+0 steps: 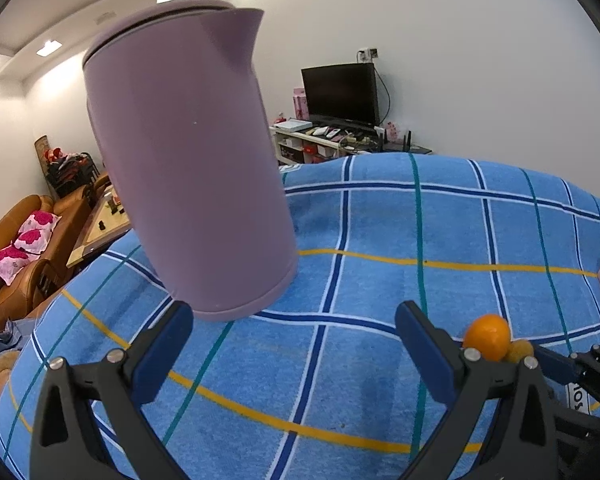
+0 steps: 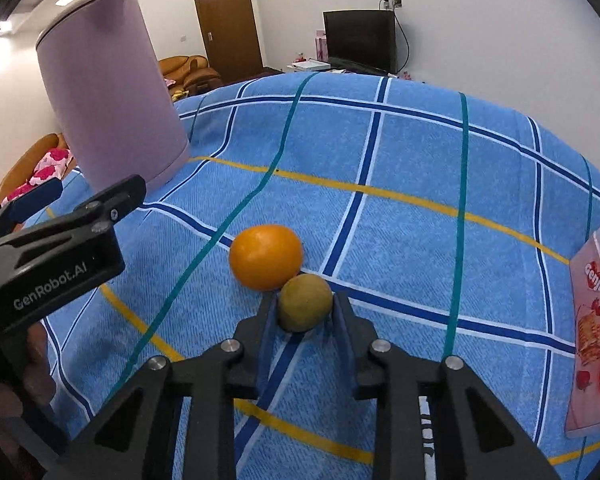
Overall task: Organize fruits
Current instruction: 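Grasp the brown kiwi with the right tool while the left tool grasps the orange, then lift and carry the kiwi with the right tool while the left tool carries the orange toward the tin, then lower the kiwi and orange into the tin with both tools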
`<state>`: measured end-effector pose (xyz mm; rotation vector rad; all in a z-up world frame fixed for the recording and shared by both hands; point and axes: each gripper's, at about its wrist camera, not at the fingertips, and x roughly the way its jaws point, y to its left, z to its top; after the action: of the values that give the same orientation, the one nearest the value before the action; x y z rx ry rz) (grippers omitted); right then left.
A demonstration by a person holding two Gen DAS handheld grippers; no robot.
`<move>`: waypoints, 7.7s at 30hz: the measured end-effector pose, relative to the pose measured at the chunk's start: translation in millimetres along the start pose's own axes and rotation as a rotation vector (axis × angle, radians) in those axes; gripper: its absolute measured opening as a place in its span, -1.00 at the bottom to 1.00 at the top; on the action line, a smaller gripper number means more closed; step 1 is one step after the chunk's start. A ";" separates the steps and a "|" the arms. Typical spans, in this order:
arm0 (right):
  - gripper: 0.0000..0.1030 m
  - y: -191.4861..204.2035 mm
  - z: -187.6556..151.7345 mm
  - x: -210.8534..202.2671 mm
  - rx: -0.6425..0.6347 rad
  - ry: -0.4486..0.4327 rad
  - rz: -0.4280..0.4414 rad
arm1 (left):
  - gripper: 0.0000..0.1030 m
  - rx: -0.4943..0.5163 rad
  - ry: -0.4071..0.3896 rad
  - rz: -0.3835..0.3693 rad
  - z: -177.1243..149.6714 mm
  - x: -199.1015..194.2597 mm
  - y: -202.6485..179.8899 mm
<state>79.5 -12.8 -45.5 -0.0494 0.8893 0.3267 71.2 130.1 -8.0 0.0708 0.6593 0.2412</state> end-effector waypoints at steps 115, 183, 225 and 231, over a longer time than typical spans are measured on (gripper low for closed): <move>-0.43 -32.6 -66.5 -130.0 0.067 -0.446 -0.294 | -0.24 0.057 -0.103 -0.217 -41.6 -83.9 -79.4; -0.44 -200.1 -120.5 -206.6 0.192 -0.460 -0.525 | -0.24 0.190 -0.105 -0.499 -48.3 -151.8 -248.6; -0.43 -276.2 -71.9 -181.7 0.296 -0.399 -0.559 | -0.24 0.121 -0.117 -0.587 -6.3 -125.6 -328.0; -0.43 -279.8 -68.1 -179.4 0.272 -0.405 -0.576 | -0.24 0.145 -0.120 -0.567 -8.9 -119.2 -337.1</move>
<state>7.5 -337.1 23.6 0.0136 0.4788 -0.3164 41.8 -225.9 8.6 0.0350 0.5523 -0.3551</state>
